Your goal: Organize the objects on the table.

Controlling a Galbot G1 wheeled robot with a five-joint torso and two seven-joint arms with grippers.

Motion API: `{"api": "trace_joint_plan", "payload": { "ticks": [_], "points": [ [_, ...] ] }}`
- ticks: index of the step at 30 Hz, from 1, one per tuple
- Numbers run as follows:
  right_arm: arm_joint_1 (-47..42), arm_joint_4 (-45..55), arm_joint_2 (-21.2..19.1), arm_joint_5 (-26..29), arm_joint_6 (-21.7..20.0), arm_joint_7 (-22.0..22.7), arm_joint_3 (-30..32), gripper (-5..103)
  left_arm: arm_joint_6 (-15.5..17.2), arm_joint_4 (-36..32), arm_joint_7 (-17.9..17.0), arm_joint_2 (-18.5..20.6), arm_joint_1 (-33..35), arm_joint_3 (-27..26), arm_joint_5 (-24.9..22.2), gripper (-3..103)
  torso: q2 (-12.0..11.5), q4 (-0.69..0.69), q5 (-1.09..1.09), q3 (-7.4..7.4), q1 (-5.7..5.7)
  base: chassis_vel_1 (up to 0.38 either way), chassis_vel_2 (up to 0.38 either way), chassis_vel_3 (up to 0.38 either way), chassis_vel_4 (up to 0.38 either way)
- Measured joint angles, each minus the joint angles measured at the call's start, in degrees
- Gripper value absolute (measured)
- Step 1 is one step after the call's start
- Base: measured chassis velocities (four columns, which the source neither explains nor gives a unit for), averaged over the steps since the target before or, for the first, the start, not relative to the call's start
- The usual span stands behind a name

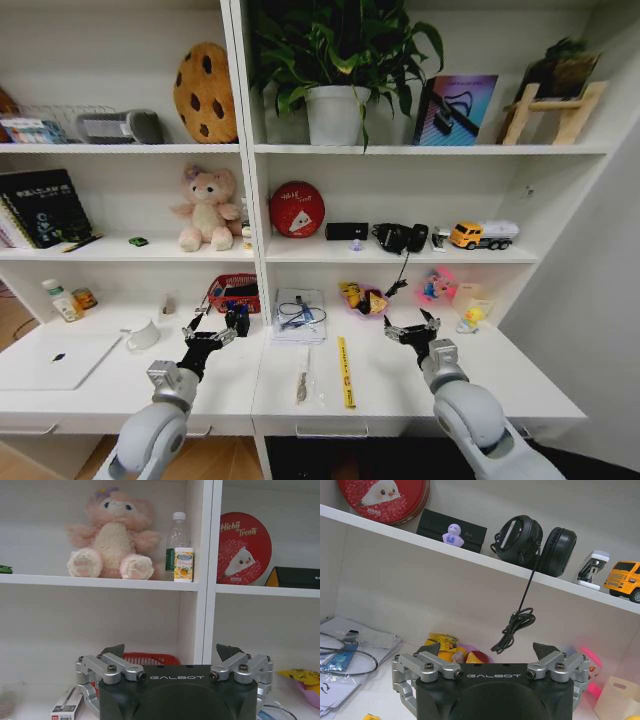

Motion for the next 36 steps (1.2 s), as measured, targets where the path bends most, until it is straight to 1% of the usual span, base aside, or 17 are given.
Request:
{"api": "trace_joint_plan", "payload": {
  "ticks": [6, 15, 16, 19, 25, 26, 27, 29, 30, 32, 33, 35, 36],
  "points": [
    [0.18, -0.49, -0.09, -0.19, 0.23, -0.43, 0.23, 100, 0.0, 0.0, 0.01, 0.0, 0.0, 0.0, 0.0, 100, 0.0, -0.01, 0.0, 0.0, 0.0, 0.079, 0.102, -0.112, -0.084],
    [0.3, -0.9, -0.14, -0.52, 0.49, -1.25, 0.41, 100, 0.0, 0.0, 0.01, 0.0, 0.0, 0.0, 0.0, 100, -0.01, 0.0, 0.01, 0.0, 0.01, 0.201, 0.215, -0.211, -0.204],
    [0.19, -0.87, -0.06, -0.68, 0.5, -1.4, 0.23, 100, 0.0, 0.0, 0.01, 0.0, 0.0, 0.0, 0.0, 100, 0.0, 0.0, -0.03, -0.01, -0.01, 0.233, 0.25, -0.262, -0.267],
    [0.03, -0.84, 0.16, -1.1, 0.49, -1.58, -0.01, 100, 0.0, 0.0, 0.02, 0.0, 0.0, 0.0, 0.0, 100, -0.01, 0.0, 0.03, 0.01, 0.01, 0.291, 0.284, -0.29, -0.267],
    [-0.3, -0.62, 0.47, -1.89, 0.54, -1.73, -0.42, 100, 0.0, 0.0, 0.03, 0.0, 0.0, 0.0, 0.0, 100, 0.0, 0.0, -0.03, 0.0, 0.0, 0.319, 0.317, -0.315, -0.295],
    [-0.34, -0.62, 0.5, -2.0, 0.57, -1.81, -0.54, 100, 0.0, 0.0, 0.02, 0.0, 0.0, -0.01, 0.0, 100, -0.01, 0.0, 0.06, 0.01, 0.01, 0.344, 0.356, -0.341, -0.34],
    [-0.38, -0.61, 0.53, -2.08, 0.62, -1.86, -0.62, 100, 0.0, 0.0, 0.02, 0.01, 0.0, -0.01, 0.0, 100, -0.01, 0.0, -0.03, 0.0, 0.0, 0.344, 0.326, -0.34, -0.34],
    [-0.43, -0.58, 0.58, -2.15, 0.66, -1.9, -0.71, 100, 0.0, 0.0, 0.02, 0.0, 0.0, -0.01, 0.0, 100, -0.01, 0.01, -0.06, 0.0, 0.0, 0.336, 0.332, -0.347, -0.327],
    [-0.48, -0.56, 0.59, -2.2, 0.66, -1.93, -0.77, 100, 0.0, 0.0, 0.02, 0.0, 0.0, -0.01, 0.0, 100, -0.01, 0.0, 0.03, 0.0, 0.0, 0.345, 0.339, -0.354, -0.311],
    [-0.55, -0.51, 0.59, -2.29, 0.66, -1.98, -0.86, 100, 0.0, 0.0, 0.02, 0.0, 0.0, -0.01, 0.0, 100, -0.01, 0.01, 0.01, 0.0, 0.01, 0.334, 0.336, -0.346, -0.321],
    [-0.65, -0.33, 0.55, -2.37, 0.66, -2.04, -0.95, 100, 0.0, 0.0, 0.02, 0.0, 0.0, -0.01, 0.0, 100, -0.01, -0.01, -0.03, 0.0, 0.0, 0.33, 0.302, -0.333, -0.331],
    [-0.68, -0.23, 0.5, -2.38, 0.66, -2.05, -0.98, 100, 0.0, 0.0, 0.01, 0.0, 0.0, -0.01, 0.0, 100, -0.01, 0.01, 0.01, 0.0, -0.01, 0.33, 0.325, -0.334, -0.334],
    [-0.72, -0.21, 0.47, -2.38, 0.64, -2.06, -1.0, 100, 0.0, 0.0, 0.01, 0.0, 0.0, -0.01, 0.0, 100, -0.01, -0.01, 0.03, 0.0, 0.0, 0.326, 0.348, -0.311, -0.321]
  ]
}}
